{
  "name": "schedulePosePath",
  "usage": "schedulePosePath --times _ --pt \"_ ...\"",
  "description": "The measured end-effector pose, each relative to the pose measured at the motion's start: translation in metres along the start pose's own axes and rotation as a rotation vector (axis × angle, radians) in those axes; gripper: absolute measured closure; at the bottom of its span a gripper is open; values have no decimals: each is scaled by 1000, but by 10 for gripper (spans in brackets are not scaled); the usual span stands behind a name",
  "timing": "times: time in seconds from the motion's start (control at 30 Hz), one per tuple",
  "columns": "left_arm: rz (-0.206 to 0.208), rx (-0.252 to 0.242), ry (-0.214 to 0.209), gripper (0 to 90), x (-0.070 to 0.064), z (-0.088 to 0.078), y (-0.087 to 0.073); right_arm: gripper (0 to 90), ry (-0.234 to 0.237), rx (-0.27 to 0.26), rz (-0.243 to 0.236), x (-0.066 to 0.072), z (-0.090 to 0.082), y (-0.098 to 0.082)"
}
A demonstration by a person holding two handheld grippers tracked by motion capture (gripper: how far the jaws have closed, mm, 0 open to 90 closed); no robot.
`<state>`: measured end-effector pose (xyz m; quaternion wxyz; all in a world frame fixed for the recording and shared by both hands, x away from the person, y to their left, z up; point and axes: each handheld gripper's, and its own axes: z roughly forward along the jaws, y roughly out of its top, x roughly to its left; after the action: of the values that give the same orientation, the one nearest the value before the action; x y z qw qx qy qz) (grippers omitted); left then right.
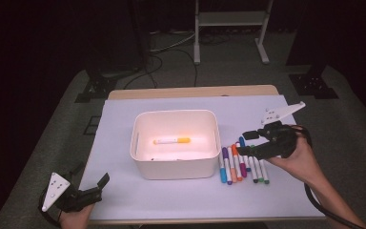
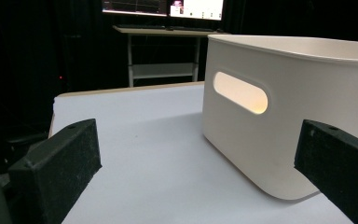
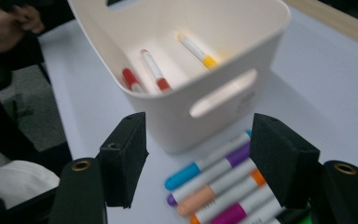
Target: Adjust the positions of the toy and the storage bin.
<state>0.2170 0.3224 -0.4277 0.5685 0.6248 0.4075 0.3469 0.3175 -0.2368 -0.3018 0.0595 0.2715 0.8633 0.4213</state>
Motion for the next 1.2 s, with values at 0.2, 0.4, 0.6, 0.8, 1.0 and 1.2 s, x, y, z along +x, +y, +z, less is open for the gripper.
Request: schedulePosePath --times 0.2,0.4,0.6,0.8,1.0,1.2 --pt "2 0 2 0 -1 0 0 338 -78 35 63 -15 2 -36" --pt "1 0 4 0 0 0 0 339 -109 69 125 -27 11 -66" --pt "0 -3 5 0 0 -1 0 341 -140 90 182 -38 20 -87" --pt "1 -5 4 0 0 -1 0 359 -177 94 224 -47 25 -104" --pt "1 -4 4 0 0 0 0 398 -217 92 270 -55 29 -119" --pt "1 -3 5 0 0 0 0 464 -268 109 297 -61 37 -127"
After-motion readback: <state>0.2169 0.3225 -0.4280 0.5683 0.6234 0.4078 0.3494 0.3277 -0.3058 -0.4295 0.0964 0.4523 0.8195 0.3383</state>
